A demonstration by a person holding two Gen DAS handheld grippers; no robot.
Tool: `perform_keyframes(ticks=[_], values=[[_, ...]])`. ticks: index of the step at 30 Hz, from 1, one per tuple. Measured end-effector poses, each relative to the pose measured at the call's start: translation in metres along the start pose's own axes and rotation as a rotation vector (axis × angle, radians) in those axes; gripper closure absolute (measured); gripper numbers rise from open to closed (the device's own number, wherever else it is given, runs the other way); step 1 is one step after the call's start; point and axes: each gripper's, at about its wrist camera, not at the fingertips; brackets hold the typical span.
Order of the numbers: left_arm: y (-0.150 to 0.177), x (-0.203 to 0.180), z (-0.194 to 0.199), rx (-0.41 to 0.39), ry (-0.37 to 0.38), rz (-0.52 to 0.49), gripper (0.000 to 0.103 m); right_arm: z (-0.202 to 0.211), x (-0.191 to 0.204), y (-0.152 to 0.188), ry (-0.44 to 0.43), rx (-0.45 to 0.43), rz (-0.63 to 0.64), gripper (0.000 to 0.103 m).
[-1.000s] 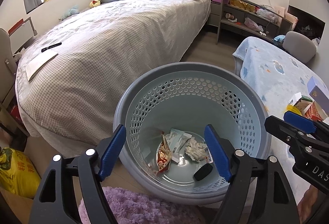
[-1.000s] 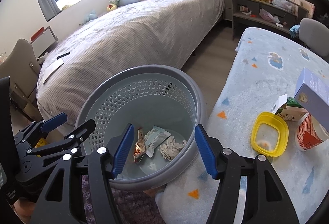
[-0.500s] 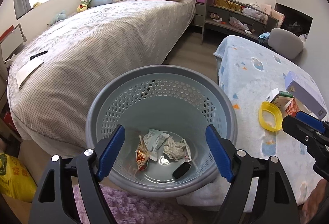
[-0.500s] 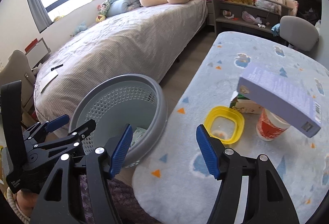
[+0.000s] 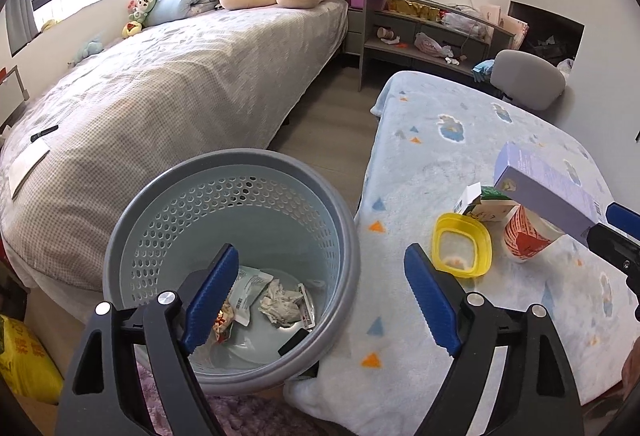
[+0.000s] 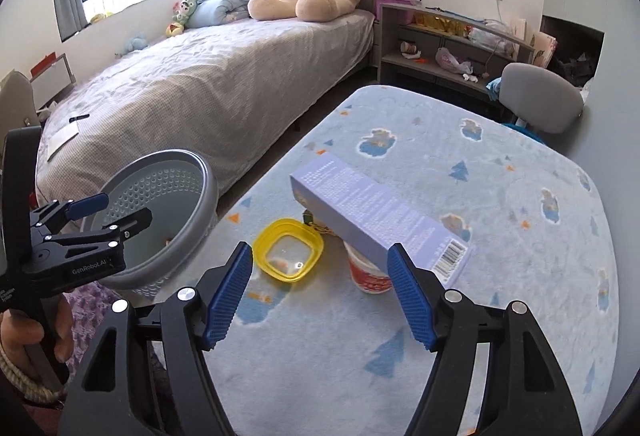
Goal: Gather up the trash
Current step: 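Move both open tools back over the table, then grasp the lavender box lengthwise with the right tool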
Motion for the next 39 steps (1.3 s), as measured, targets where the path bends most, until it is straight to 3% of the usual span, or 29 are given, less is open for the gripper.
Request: perform_keyframes(ticks=[11,19,33,39], values=[[-0.008,-0.025,-0.005,0.001,-0.021,-0.02,0.02,-0.019,-0.033,-0.02,-0.014,0.022,0.098,0.032],[-0.014,-0.036,-0.01,0.011,-0.024,-0.036,0.02,-0.035,-0.035,-0.033,-0.085,0.053,0.195,0.026],[-0.013,-0.043,-0.018,0.028,-0.033,-0.048,0.02,-0.074,-0.031,-0.032,-0.103,0.143,0.261,0.026],[-0.012,-0.043,-0.02,0.028,-0.033,-0.047,0.02,-0.082,-0.031,-0.031,-0.095,0.154,0.271,0.036]])
Point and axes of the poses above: each gripper's, at about its wrist camera, not at the fingertips, and z roughly against the way its jaws point, x to its left, y to its underside, and after that the axes turned 4 degrees about y, right-handed
